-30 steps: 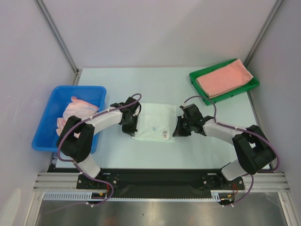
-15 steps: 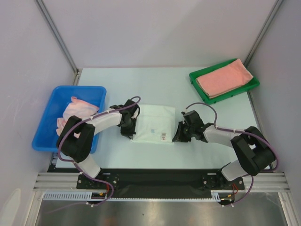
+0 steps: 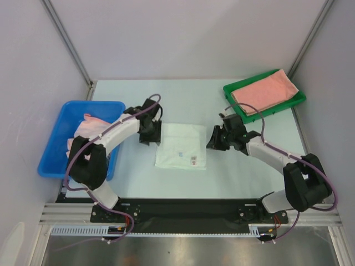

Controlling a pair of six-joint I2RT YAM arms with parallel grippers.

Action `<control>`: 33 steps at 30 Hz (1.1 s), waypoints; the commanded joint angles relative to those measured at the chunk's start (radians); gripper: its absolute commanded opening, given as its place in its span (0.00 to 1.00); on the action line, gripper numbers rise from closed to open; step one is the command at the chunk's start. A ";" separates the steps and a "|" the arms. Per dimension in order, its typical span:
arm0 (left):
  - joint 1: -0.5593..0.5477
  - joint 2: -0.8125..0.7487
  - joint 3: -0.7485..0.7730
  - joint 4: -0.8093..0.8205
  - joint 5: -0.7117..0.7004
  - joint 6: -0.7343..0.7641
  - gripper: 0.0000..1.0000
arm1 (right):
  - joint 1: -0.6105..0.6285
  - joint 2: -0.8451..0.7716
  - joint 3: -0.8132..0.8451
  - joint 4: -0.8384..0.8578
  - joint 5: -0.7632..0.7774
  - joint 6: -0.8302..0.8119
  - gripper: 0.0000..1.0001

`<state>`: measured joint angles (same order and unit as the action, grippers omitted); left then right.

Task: Fold and stack the towels
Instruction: Fold the towel

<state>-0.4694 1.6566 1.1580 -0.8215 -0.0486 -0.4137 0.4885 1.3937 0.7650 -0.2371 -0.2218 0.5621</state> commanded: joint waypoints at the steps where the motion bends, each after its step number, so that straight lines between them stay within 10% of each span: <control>1: 0.043 0.018 0.181 -0.016 -0.014 0.027 0.53 | -0.025 0.069 0.143 0.039 -0.028 -0.109 0.27; 16: 0.087 0.439 0.514 0.108 0.156 0.098 0.50 | -0.106 0.560 0.546 0.051 -0.040 -0.396 0.23; 33: 0.144 0.520 0.627 0.082 0.173 0.196 0.54 | -0.139 0.633 0.663 -0.069 -0.117 -0.567 0.27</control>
<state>-0.3340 2.1849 1.7088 -0.7269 0.1165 -0.2924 0.3531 2.0357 1.3643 -0.2356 -0.3023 0.0715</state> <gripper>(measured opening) 0.530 0.264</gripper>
